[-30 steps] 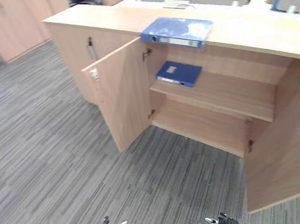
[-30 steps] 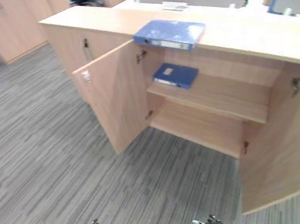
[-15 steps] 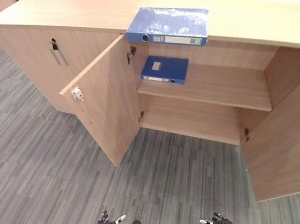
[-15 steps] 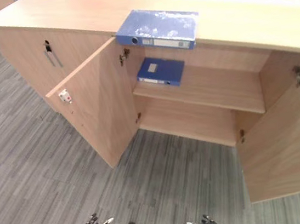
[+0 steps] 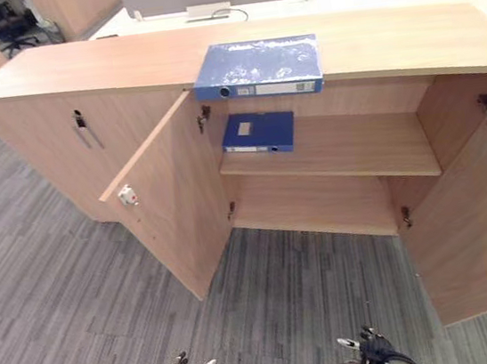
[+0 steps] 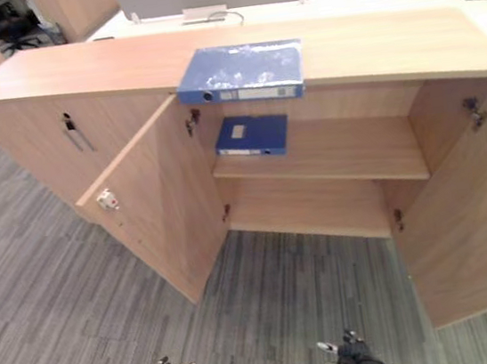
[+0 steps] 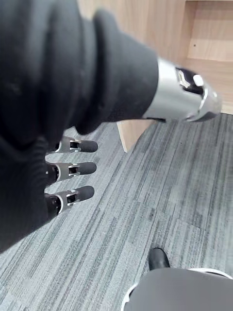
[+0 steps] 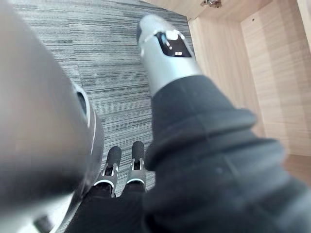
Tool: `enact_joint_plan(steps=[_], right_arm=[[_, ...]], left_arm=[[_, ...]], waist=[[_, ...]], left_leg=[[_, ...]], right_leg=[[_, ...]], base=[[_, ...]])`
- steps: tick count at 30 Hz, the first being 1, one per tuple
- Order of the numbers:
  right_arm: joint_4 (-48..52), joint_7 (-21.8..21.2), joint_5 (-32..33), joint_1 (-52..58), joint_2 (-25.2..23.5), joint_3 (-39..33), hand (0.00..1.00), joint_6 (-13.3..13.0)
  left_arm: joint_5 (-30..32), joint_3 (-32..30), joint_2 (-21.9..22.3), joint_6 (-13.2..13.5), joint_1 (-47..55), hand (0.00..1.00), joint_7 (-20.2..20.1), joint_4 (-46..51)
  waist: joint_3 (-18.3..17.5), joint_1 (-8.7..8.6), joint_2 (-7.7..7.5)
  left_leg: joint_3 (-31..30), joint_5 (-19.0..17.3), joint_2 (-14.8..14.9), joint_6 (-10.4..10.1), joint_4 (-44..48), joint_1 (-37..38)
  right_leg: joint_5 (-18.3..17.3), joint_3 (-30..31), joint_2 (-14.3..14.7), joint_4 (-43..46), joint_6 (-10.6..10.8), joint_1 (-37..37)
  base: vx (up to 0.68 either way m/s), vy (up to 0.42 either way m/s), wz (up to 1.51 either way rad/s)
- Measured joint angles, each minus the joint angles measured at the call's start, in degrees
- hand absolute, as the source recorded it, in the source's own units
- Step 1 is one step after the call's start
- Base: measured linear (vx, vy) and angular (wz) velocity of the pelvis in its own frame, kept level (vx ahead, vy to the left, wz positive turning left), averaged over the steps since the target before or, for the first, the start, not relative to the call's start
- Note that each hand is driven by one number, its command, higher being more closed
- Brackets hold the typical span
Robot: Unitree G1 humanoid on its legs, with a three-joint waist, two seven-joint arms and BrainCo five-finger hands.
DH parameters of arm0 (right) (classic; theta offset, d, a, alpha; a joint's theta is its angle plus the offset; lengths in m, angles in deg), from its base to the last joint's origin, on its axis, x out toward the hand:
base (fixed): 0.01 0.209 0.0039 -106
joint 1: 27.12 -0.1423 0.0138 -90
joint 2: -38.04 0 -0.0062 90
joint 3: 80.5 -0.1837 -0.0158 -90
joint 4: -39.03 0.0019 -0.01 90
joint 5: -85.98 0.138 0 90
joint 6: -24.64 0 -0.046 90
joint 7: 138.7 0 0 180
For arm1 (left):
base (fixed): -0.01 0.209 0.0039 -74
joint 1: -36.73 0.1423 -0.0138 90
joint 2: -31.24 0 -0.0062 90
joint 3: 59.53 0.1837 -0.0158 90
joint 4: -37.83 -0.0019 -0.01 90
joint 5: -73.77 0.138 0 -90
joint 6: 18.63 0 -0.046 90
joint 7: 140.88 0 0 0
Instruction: Walk over to the cabinet, pick up the folder, carry it to the office cabinet, place the folder inside the office cabinet, then close the office cabinet door
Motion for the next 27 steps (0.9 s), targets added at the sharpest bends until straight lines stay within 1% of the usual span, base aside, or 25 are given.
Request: enact_joint_plan(steps=[1, 2, 3, 4, 5, 6, 7, 8, 10, 11, 12, 13, 14, 15, 16, 17, 19, 20, 21, 22, 23, 24, 25, 26, 27], right_arm=[[-0.4, 0.1, 0.0, 0.1, 0.0, 1.2, 0.0, 0.0], [-0.3, 0.0, 0.0, 0.1, 0.0, 1.6, 0.0, -0.1], [-0.4, 0.0, 0.0, 0.0, 0.1, 1.6, 0.0, -0.1], [-0.6, 0.0, 0.0, 0.3, 0.6, 1.5, 0.0, -0.4], [-1.0, 0.0, 0.0, 0.2, 1.1, 1.4, 0.0, -0.2], [-1.5, -0.1, 0.0, -0.3, 1.5, 1.4, 0.0, 0.1], [-1.6, -0.1, 0.0, -0.3, 1.1, 0.9, 0.0, 0.2], [-1.8, -0.1, 0.0, -0.2, 0.8, 0.2, 0.0, 0.2], [-2.0, 0.0, 0.1, 0.7, 0.4, -3.1, 0.0, 0.4], [-2.0, 0.0, 0.1, 0.9, 0.4, -3.3, 0.0, 0.5], [-2.1, 0.0, 0.3, 1.2, 0.4, -3.4, 0.0, 0.6], [-2.5, 0.0, 0.3, 1.3, 0.3, -3.4, 0.0, 0.5], [-2.7, 0.0, 0.4, 1.3, 0.2, -3.4, 0.0, 0.6], [-3.3, 0.0, 1.1, 1.3, 0.1, -3.0, 0.0, 0.6], [-3.4, 0.0, 1.7, 1.3, 0.2, -2.3, 0.0, 0.6], [-3.7, 0.0, 2.3, 1.2, 0.4, 0.2, 0.0, 0.6], [-3.9, 0.0, 2.3, 1.3, 0.5, 1.8, 0.0, 0.6], [-4.2, 0.1, 2.4, 1.2, 0.5, 2.9, 0.0, 0.6], [-4.3, 0.1, 2.4, 1.1, 0.5, 3.5, 0.0, 0.6], [-4.5, 0.1, 2.4, 0.6, 0.1, 3.5, 0.0, 0.6], [-4.6, 0.1, 2.5, 0.4, -0.1, 3.6, 0.0, 0.6], [-4.8, 0.1, 2.5, 0.2, -0.1, 3.6, 0.0, 0.6], [-4.8, 0.1, 2.5, 0.0, -0.3, 3.6, 0.0, 0.6], [-4.7, 0.1, 2.4, 0.0, -0.3, 3.7, 0.0, 0.6], [-4.6, 0.0, 2.3, 0.1, 0.0, 4.0, 0.0, 0.5]], left_arm=[[0.2, 0.2, -0.1, 0.0, -0.7, 0.0, -0.2, -1.1], [0.3, 0.2, -0.3, -0.1, -1.1, 0.0, -0.3, -1.6], [0.9, 0.2, -0.6, -0.2, -1.7, 0.0, -0.6, -2.2], [1.6, 0.1, -0.3, -0.4, -2.0, 0.0, -0.8, -2.8], [1.8, 0.1, 0.4, -0.4, -1.8, 0.0, -0.8, -3.1], [2.4, -0.4, 1.3, -0.2, -1.8, 0.0, -1.0, -3.1], [2.6, -1.0, 1.5, -0.2, -1.8, 0.0, -1.2, -3.1], [2.9, -1.1, 1.4, -0.2, -1.8, 0.0, -1.2, -3.1], [3.0, -1.5, 1.2, -0.5, -1.9, 0.0, -1.6, -3.0], [3.0, -1.6, 1.2, -0.5, -1.8, 0.0, -1.6, -3.0], [3.0, -1.6, 1.2, -0.7, -1.8, 0.0, -1.6, -2.7], [3.0, -1.6, 1.1, -0.8, -1.7, 0.0, -1.6, -2.6], [3.0, -1.6, 1.0, -0.9, -1.7, 0.0, -1.6, -2.6], [3.0, -1.6, 0.7, -1.0, -1.7, 0.0, -1.6, -2.0], [2.9, -2.0, 0.4, -1.0, -1.7, 0.0, -1.6, -1.9], [2.1, -3.4, 0.2, -1.0, -1.8, 0.0, -1.6, -0.9], [1.7, -3.8, 0.0, -0.9, -1.6, 0.0, -1.5, -0.3], [1.5, -4.1, -0.2, -0.7, -1.4, 0.0, -1.5, 0.2], [1.5, -4.3, -0.2, -0.5, -1.3, 0.0, -1.5, 0.3], [1.2, -4.7, -0.2, -0.2, -1.3, 0.0, -1.5, 0.6], [1.1, -5.1, -0.3, 0.1, -1.4, 0.0, -1.5, 0.9], [1.1, -5.4, -0.2, 0.1, -1.4, 0.0, -1.5, 1.2], [1.0, -5.7, -0.2, 0.2, -1.5, 0.0, -1.5, 1.3], [1.1, -5.7, -0.2, 0.3, -1.5, 0.0, -1.5, 1.3], [1.2, -5.5, 0.0, 0.2, -1.0, 0.0, -1.4, 1.1]], waist=[[0.3, -0.06, -0.07], [0.6, -0.04, -0.25], [1.1, -0.03, -0.82], [1.6, -0.4, -0.74], [1.4, -0.51, 0.38], [1.3, -0.14, 1.45], [1.3, -0.15, 1.44], [1.2, -0.21, 1.4], [1.2, -0.44, 1.16], [1.1, -0.37, 1.08], [1.0, -0.41, 1.01], [0.5, -0.39, 0.86], [0.3, -0.39, 0.69], [0.2, -0.21, 0.33], [0.2, -0.16, 0.23], [0.2, 0.28, 0.17], [0.3, 1.19, -0.09], [0.1, 1.63, -0.53], [0.1, 1.75, -0.63], [0.2, 2.08, -0.86], [0.3, 2.32, -1.1], [0.4, 2.43, -1.27], [0.5, 2.7, -1.62], [0.5, 2.74, -1.64], [0.0, 2.81, -0.89]], left_leg=[[0.2, -1.1, 1.3, -0.5, 0.0, 0.3], [0.3, -1.3, 1.6, -0.8, -0.1, 0.8], [0.6, -1.9, 1.2, -1.8, -0.2, 1.5], [-0.6, -2.8, 0.9, -2.9, -0.4, 2.6], [-1.6, -3.3, 1.3, -2.3, -0.5, 2.7], [-2.6, -3.3, 2.5, -2.5, -0.6, 2.7], [-3.4, -2.9, 4.0, -3.1, -1.1, 2.8], [-3.6, -2.8, 4.8, -3.2, -1.3, 2.9], [-4.9, -2.9, 7.4, -3.6, -0.9, 2.9], [-5.0, -3.0, 7.8, -3.7, -0.5, 2.9], [-5.0, -3.2, 8.6, -4.4, 1.4, 2.5], [-4.5, -3.9, 9.5, -5.8, 5.4, 0.8], [-4.1, -4.6, 9.9, -6.8, 8.5, -0.3], [-3.0, -6.4, 11.4, -9.5, 18.7, -4.1], [-2.5, -7.1, 12.7, -10.5, 25.4, -6.9], [-0.6, -7.0, 17.0, -11.0, 43.8, -13.7], [3.0, -7.1, 20.3, -10.8, 55.9, -16.4], [6.2, -7.9, 21.1, -9.4, 59.7, -17.3], [6.9, -8.3, 20.9, -8.8, 59.6, -17.7], [7.9, -9.0, 20.6, -7.7, 57.7, -18.9], [8.0, -9.8, 19.8, -6.4, 53.8, -20.3], [8.0, -10.1, 19.2, -5.8, 51.3, -20.8], [7.5, -10.4, 17.2, -5.0, 43.8, -21.6], [6.9, -10.0, 15.9, -4.6, 38.8, -21.6], [4.4, -2.4, 13.4, -3.0, 25.1, -20.7]], right_leg=[[0.0, -0.8, 3.3, -4.2, 0.0, -1.3], [0.2, -1.7, 4.3, -7.0, -0.1, -1.7], [2.3, -2.3, 5.5, -14.8, -1.3, -2.0], [6.5, -2.0, 6.2, -17.1, -5.0, -0.8], [6.3, -2.4, 7.3, -18.5, -4.6, -0.3], [5.5, -2.7, 9.5, -20.0, -4.5, 0.1], [4.9, -3.4, 11.6, -21.3, -4.7, 0.6], [4.7, -4.0, 12.5, -22.0, -4.8, 1.0], [4.0, -6.2, 15.6, -25.4, -5.0, 3.7], [4.0, -6.5, 16.2, -26.2, -4.9, 4.3], [3.9, -7.4, 17.2, -28.0, -4.9, 5.9], [3.9, -7.8, 18.0, -29.6, -4.8, 7.1], [3.8, -7.9, 18.3, -30.3, -4.8, 7.8], [3.9, -8.0, 18.9, -31.9, -4.9, 9.2], [4.0, -8.0, 19.2, -32.5, -5.0, 10.0], [4.1, -7.5, 20.1, -33.5, -5.1, 12.0], [4.2, -5.7, 20.5, -34.4, -5.3, 14.7], [4.2, -3.2, 20.1, -35.2, -5.3, 16.9], [4.2, -2.4, 19.8, -35.2, -5.2, 17.3], [4.2, -0.7, 19.3, -35.1, -5.2, 18.0], [4.3, 0.7, 18.5, -35.0, -5.1, 18.6], [4.3, 1.2, 17.8, -34.9, -5.0, 18.8], [4.4, 2.3, 16.2, -34.3, -4.9, 19.1], [4.5, 2.7, 15.5, -34.3, -4.3, 19.4], [4.5, 3.8, 15.1, -34.4, -1.2, 19.6]], base=[[0.07, -0.238, -0.25], [0.06, -0.309, -0.17], [0.07, -0.253, -0.01], [0.09, -0.234, 0.02], [0.13, -0.18, -0.02], [0.14, -0.169, -0.14], [0.12, -0.184, -0.12], [0.14, -0.231, 0.13], [0.16, -0.239, 0.35], [0.17, -0.2, 0.35], [0.16, -0.159, 0.31], [0.2, -0.161, 0.27], [0.2, -0.127, 0.18], [0.18, -0.092, 0.07], [0.18, -0.078, -0.11], [0.15, -0.052, -0.28], [0.24, -0.012, -0.63], [0.26, 0.037, -0.78], [0.29, 0.106, -0.85], [0.27, 0.145, -0.67], [0.26, 0.161, -0.62], [0.2, 0.178, -0.55], [0.16, 0.173, -0.4], [0.21, 0.267, -0.45], [0.21, 0.296, -0.2]])
